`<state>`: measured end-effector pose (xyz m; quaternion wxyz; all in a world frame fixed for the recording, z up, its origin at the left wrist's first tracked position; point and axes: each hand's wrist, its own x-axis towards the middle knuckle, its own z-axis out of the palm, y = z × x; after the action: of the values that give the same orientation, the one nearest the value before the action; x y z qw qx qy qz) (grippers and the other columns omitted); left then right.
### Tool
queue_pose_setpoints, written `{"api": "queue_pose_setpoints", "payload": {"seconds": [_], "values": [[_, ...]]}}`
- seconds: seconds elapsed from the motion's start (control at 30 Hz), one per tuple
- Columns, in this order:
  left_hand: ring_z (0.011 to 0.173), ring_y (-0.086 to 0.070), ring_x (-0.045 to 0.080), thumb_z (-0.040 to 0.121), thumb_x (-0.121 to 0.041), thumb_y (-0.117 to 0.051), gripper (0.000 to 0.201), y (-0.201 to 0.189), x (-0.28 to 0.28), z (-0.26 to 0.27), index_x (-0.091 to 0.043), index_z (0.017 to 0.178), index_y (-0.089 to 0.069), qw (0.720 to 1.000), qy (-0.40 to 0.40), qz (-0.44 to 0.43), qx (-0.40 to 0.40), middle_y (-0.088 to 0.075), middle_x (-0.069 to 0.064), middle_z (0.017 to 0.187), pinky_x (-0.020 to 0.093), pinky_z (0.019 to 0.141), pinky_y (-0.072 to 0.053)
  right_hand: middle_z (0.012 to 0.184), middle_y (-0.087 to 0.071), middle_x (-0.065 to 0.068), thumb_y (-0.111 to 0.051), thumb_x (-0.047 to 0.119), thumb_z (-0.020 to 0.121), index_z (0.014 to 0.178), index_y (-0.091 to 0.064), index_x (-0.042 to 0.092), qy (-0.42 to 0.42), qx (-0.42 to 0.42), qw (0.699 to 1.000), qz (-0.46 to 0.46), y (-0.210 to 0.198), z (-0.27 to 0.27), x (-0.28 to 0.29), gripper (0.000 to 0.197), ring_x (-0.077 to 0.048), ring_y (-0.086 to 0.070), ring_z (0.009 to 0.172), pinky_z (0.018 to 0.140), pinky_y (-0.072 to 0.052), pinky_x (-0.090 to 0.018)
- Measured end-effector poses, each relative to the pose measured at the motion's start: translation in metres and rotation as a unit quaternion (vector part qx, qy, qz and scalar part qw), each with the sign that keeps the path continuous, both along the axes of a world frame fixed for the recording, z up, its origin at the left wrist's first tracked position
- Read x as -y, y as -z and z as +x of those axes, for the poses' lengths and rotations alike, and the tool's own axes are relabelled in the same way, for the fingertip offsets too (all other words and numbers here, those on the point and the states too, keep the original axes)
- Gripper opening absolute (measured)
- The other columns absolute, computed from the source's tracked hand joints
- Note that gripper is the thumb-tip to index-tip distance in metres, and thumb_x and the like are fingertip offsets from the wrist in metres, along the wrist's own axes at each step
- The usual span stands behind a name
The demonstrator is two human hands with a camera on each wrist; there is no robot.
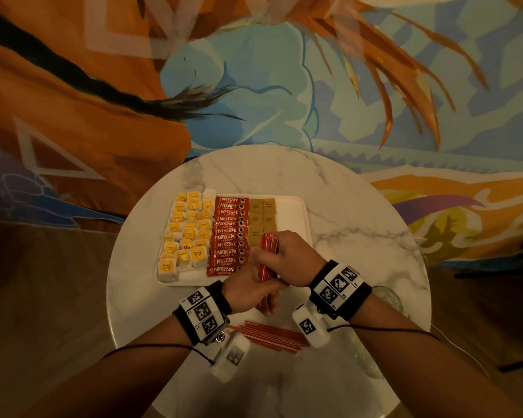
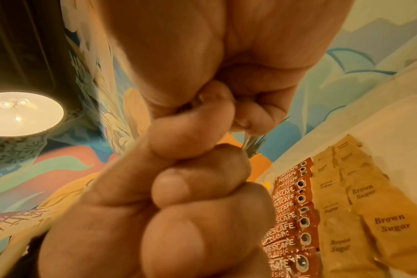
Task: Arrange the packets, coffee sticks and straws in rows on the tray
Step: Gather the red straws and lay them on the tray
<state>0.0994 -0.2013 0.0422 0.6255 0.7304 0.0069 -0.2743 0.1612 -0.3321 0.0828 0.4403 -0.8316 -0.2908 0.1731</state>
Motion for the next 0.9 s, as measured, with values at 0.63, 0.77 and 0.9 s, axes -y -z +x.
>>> {"api": "queue_pose_setpoints", "payload": {"seconds": [0.63, 0.77, 0.9], "values": [[0.044, -0.055, 0.018, 0.099, -0.020, -0.053, 0.030, 0.006, -0.003, 0.020, -0.009, 0.071, -0.055, 0.999, 0.041, 0.024, 0.006, -0.059, 0.003, 0.055, 0.026, 0.045, -0.043, 0.047, -0.057, 0.015, -0.055, 0.026, 0.101, 0.063, -0.058, 0.023, 0.042, -0.135, 0.990, -0.013, 0.006, 0.022, 0.011, 0.038, 0.001, -0.049, 0.043, 0.051, -0.038, -0.010], [0.049, -0.059, 0.017, 0.097, -0.027, -0.059, 0.027, 0.003, -0.002, 0.035, -0.007, 0.079, -0.061, 0.998, 0.049, 0.046, 0.018, -0.065, 0.003, 0.062, 0.026, 0.047, -0.046, 0.049, -0.055, 0.008, -0.057, 0.029, 0.099, 0.066, -0.062, 0.016, 0.046, -0.169, 0.984, -0.041, 0.011, 0.044, 0.009, 0.035, -0.004, -0.045, 0.042, 0.048, -0.039, -0.018], [0.058, -0.065, 0.013, 0.094, -0.040, -0.063, 0.025, 0.005, -0.005, 0.051, -0.015, 0.092, -0.064, 0.994, 0.043, 0.077, 0.061, -0.071, 0.006, 0.077, 0.023, 0.050, -0.049, 0.054, -0.050, -0.004, -0.060, 0.040, 0.093, 0.073, -0.065, 0.007, 0.069, -0.181, 0.975, -0.107, 0.015, 0.080, 0.010, 0.039, -0.017, -0.044, 0.048, 0.052, -0.042, -0.029]]}}
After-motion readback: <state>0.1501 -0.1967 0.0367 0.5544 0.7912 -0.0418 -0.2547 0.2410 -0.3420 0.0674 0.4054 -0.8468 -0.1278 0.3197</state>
